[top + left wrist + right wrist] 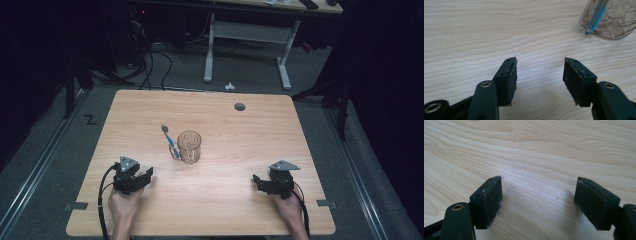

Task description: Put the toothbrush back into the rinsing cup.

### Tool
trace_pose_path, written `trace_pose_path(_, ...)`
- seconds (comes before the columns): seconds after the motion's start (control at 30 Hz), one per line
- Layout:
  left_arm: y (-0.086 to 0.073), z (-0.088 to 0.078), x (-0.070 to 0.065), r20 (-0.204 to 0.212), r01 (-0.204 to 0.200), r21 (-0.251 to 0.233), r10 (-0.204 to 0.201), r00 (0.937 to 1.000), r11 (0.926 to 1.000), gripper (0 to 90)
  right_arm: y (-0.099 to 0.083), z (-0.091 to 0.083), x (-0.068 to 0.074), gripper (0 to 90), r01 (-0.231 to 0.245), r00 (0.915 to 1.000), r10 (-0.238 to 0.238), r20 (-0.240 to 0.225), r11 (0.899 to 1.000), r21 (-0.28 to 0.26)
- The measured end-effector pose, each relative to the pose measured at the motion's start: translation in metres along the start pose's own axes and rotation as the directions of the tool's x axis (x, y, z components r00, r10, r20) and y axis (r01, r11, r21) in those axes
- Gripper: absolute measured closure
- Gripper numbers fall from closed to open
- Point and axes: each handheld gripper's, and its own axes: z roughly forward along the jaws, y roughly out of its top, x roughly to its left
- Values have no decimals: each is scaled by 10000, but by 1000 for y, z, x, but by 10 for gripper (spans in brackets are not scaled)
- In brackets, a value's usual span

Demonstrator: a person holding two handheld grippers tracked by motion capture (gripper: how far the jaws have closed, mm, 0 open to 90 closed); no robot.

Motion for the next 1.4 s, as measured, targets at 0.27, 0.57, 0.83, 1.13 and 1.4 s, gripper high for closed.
trace_pose_path(0.27,0,6,-1,-173,-117,91,119,9998,9999,449,0,0,0,227,0,10000,0,3,10000,-3)
trace_pose_path(0.57,-1,11,-2,-302,-210,203,216,9993,9996,443,0,0,0,227,0,10000,0,3,10000,-3)
trace_pose_path(0.83,-2,15,-3,-332,-316,220,324,9989,9993,434,0,0,0,227,-14,10000,14,1,10000,2)
trace_pose_path(1.13,-1,17,-6,-496,-505,329,521,9974,9982,358,0,0,0,227,-3,10000,3,5,10000,-4)
trace_pose_path(1.4,-2,17,-8,-500,-536,362,554,9972,9979,336,0,0,0,227,-3,10000,3,3,10000,-6)
